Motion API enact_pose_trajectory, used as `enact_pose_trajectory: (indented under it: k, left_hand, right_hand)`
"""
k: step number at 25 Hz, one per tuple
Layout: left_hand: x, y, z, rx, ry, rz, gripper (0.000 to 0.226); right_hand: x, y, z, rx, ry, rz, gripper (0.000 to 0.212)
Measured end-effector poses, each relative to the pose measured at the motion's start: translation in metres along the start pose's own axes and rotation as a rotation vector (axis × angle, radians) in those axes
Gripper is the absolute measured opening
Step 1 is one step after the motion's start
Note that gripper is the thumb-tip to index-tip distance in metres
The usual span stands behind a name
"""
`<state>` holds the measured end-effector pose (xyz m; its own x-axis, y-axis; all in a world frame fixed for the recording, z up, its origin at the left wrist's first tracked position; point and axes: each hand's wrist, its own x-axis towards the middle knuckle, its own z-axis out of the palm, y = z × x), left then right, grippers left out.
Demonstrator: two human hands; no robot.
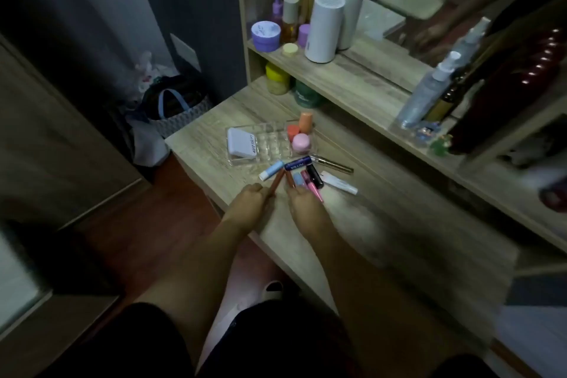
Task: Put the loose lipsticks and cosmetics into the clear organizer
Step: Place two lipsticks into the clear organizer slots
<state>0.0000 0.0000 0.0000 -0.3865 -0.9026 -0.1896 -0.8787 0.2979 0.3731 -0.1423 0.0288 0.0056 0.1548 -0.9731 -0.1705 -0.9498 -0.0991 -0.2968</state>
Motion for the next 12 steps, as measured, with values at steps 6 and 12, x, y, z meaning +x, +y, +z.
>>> enact_pose_trajectory:
  k: [6, 12]
  left_hand:
    - [0.025, 0.006, 0.007, -0.207, 0.060, -0.153, 0.027]
    - [0.012, 0.009, 0.017, -0.337, 0.079, -0.324, 0.021]
  right_hand:
    - [0.024, 0.003, 0.003, -0.019, 0.017, 0.091, 0.040]
    - [0.020, 0.004, 0.006, -0.098, -0.016, 0.110, 0.047]
